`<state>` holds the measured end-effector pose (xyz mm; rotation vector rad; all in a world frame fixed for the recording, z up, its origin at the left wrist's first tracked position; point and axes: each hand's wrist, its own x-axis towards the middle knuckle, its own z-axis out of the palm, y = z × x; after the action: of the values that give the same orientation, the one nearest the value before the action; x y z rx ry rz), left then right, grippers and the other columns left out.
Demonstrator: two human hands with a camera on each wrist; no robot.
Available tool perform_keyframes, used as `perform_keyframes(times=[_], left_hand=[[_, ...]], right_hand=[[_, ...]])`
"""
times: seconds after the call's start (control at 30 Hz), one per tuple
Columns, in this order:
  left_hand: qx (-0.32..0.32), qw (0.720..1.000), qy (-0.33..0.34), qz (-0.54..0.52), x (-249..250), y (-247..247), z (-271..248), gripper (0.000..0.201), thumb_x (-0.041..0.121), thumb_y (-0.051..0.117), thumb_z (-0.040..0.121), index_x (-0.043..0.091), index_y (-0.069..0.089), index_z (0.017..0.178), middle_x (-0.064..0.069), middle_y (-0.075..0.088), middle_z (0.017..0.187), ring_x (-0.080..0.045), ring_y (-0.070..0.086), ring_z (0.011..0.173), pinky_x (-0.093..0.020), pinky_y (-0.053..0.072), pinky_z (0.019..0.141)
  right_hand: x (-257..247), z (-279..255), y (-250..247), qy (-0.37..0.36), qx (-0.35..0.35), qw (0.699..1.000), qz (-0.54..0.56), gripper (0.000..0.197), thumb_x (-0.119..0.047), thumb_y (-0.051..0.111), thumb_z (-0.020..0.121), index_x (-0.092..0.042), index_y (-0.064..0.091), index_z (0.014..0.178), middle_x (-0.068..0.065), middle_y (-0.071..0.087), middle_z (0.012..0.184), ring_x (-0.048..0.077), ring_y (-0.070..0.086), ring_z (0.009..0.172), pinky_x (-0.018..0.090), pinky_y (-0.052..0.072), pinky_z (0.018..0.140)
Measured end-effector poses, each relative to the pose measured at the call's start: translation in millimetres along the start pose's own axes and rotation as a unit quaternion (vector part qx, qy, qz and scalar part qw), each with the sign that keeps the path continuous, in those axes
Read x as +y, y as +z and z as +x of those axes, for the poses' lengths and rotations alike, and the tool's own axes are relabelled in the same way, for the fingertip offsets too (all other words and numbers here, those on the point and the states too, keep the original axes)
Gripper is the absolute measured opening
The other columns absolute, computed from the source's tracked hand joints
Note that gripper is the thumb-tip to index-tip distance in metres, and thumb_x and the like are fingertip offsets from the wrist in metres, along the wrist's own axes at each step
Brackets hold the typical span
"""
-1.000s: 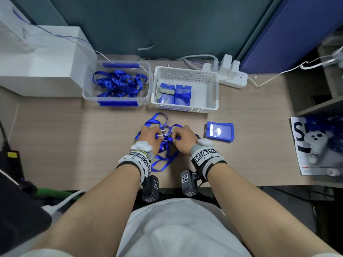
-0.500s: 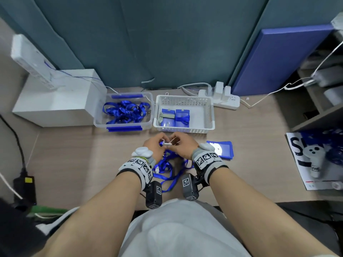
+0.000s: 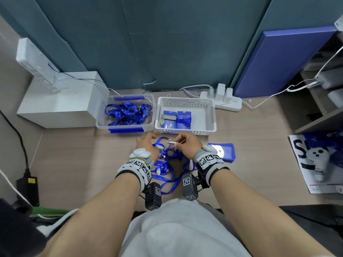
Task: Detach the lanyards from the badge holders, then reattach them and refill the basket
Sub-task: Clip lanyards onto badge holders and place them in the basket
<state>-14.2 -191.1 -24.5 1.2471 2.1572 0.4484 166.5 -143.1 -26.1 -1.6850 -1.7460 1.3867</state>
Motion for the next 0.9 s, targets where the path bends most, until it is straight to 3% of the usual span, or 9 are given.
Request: perform_keyframes(times=[0.1, 0.2, 0.3, 0.4, 0.5, 0.6, 0.7, 0.8, 0.9], left_hand=[[-0.014, 0.997, -0.008, -0.077, 8, 8, 5, 0.013, 0.030, 0.068, 0.087, 0.029, 0.068, 0.100, -0.001, 0.062, 0.102, -0.014, 0.061, 0.072, -0.024, 0.043, 0.065], [-0.093, 0.974, -0.019, -0.204, 21, 20, 4, 0.011, 0.025, 0.067, 0.092, 0.019, 0.070, 0.101, -0.008, 0.074, 0.084, -0.017, 0.067, 0.068, -0.029, 0.050, 0.063], [-0.098, 0.966, -0.001, -0.239, 27, 27, 3, 0.011, 0.018, 0.074, 0.088, 0.021, 0.069, 0.097, -0.006, 0.076, 0.085, -0.019, 0.073, 0.072, -0.032, 0.059, 0.068], [-0.106, 0.963, 0.013, -0.247, 31, 33, 3, 0.012, 0.015, 0.076, 0.087, 0.022, 0.069, 0.094, -0.003, 0.076, 0.086, -0.019, 0.074, 0.077, -0.032, 0.060, 0.075], [-0.094, 0.965, 0.039, -0.241, 39, 38, 1, 0.010, 0.010, 0.072, 0.089, 0.015, 0.070, 0.096, 0.003, 0.073, 0.081, -0.006, 0.068, 0.068, -0.021, 0.054, 0.068], [-0.103, 0.964, 0.046, -0.240, 47, 48, 1, 0.012, 0.009, 0.071, 0.088, 0.013, 0.071, 0.099, 0.000, 0.076, 0.091, -0.010, 0.072, 0.082, -0.023, 0.057, 0.076], [-0.146, 0.953, 0.021, -0.266, 56, 56, -2, 0.011, 0.005, 0.067, 0.091, 0.010, 0.069, 0.100, -0.008, 0.076, 0.090, -0.022, 0.074, 0.080, -0.029, 0.059, 0.070], [-0.162, 0.956, 0.002, -0.245, 68, 69, -3, 0.018, 0.001, 0.055, 0.093, 0.008, 0.070, 0.101, -0.006, 0.073, 0.080, -0.019, 0.069, 0.071, -0.021, 0.051, 0.061], [-0.177, 0.961, -0.025, -0.211, 78, 82, -4, 0.024, 0.007, 0.048, 0.096, 0.013, 0.070, 0.102, -0.004, 0.067, 0.072, -0.017, 0.061, 0.060, -0.020, 0.045, 0.052]], right_hand=[[0, 2, 4, -0.011, 0.006, 1.000, -0.005, 0.020, -0.008, 0.081, 0.080, -0.020, 0.065, 0.075, -0.009, 0.065, 0.073, 0.010, 0.060, 0.068, 0.027, 0.051, 0.069], [1, 4, 7, -0.015, 0.011, 1.000, 0.005, 0.019, -0.009, 0.081, 0.081, -0.018, 0.064, 0.077, -0.004, 0.070, 0.077, 0.013, 0.063, 0.070, 0.033, 0.057, 0.071], [4, 5, 4, -0.020, 0.018, 0.999, 0.017, 0.021, -0.011, 0.080, 0.080, -0.019, 0.062, 0.075, -0.002, 0.071, 0.076, 0.018, 0.068, 0.072, 0.036, 0.060, 0.071], [10, 5, -3, -0.012, 0.015, 1.000, 0.017, 0.023, -0.004, 0.080, 0.075, -0.017, 0.061, 0.071, 0.003, 0.071, 0.075, 0.026, 0.070, 0.075, 0.044, 0.061, 0.074], [19, 4, -13, 0.001, 0.004, 1.000, 0.020, 0.032, -0.003, 0.083, 0.071, -0.021, 0.057, 0.069, -0.002, 0.065, 0.068, 0.016, 0.062, 0.065, 0.038, 0.057, 0.070], [36, 1, -33, 0.010, 0.023, 1.000, 0.015, 0.030, -0.005, 0.079, 0.074, -0.022, 0.054, 0.072, -0.006, 0.059, 0.072, 0.012, 0.052, 0.065, 0.031, 0.049, 0.066], [57, -2, -59, 0.030, 0.081, 0.994, -0.061, 0.026, -0.009, 0.072, 0.068, -0.025, 0.059, 0.083, -0.003, 0.057, 0.092, 0.014, 0.054, 0.081, 0.031, 0.049, 0.071], [80, -8, -89, 0.095, 0.089, 0.975, -0.181, 0.041, -0.017, 0.076, 0.068, -0.035, 0.058, 0.100, -0.003, 0.051, 0.115, 0.022, 0.048, 0.109, 0.037, 0.046, 0.090], [97, -14, -109, 0.121, 0.063, 0.961, -0.240, 0.058, -0.028, 0.083, 0.065, -0.039, 0.055, 0.115, -0.004, 0.048, 0.126, 0.023, 0.043, 0.121, 0.036, 0.038, 0.095]])
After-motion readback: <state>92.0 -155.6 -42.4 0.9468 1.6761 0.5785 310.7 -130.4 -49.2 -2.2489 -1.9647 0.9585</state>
